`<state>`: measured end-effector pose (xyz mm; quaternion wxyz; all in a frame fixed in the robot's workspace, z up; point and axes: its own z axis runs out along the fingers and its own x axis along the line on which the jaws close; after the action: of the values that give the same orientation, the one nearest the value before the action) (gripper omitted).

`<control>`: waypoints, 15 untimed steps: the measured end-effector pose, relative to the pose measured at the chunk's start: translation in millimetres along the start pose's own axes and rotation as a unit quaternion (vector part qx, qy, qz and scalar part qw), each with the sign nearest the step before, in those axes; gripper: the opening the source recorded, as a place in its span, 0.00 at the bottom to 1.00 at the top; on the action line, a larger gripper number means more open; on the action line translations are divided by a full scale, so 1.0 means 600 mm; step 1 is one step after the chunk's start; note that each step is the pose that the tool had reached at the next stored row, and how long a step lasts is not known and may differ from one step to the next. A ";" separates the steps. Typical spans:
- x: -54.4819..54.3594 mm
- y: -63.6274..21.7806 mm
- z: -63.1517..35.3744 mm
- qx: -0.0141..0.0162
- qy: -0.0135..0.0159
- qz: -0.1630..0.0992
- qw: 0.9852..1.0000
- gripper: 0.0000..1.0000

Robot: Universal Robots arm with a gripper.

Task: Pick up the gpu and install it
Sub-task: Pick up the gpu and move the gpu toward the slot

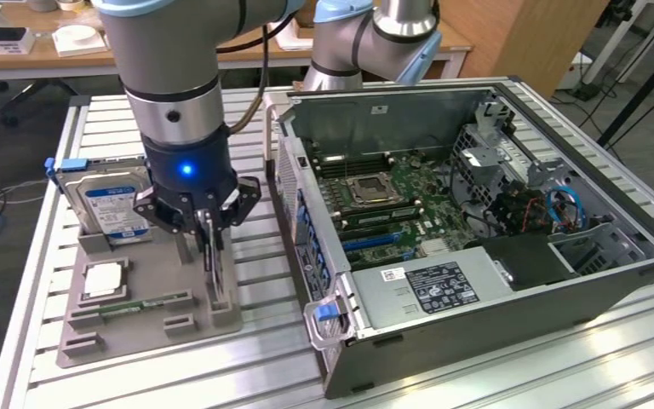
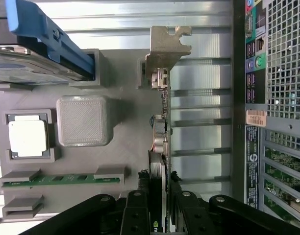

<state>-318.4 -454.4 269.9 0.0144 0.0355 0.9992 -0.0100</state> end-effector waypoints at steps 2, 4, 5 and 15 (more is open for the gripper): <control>0.000 0.000 -0.003 0.001 0.000 0.000 1.000 0.26; 0.000 0.000 -0.007 0.002 0.000 0.000 1.000 0.26; 0.000 0.000 -0.009 0.003 0.000 0.000 1.000 0.26; -0.001 0.000 -0.022 0.007 -0.001 0.000 1.000 0.26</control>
<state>-318.4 -454.4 283.3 0.0146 0.0354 0.9991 -0.0172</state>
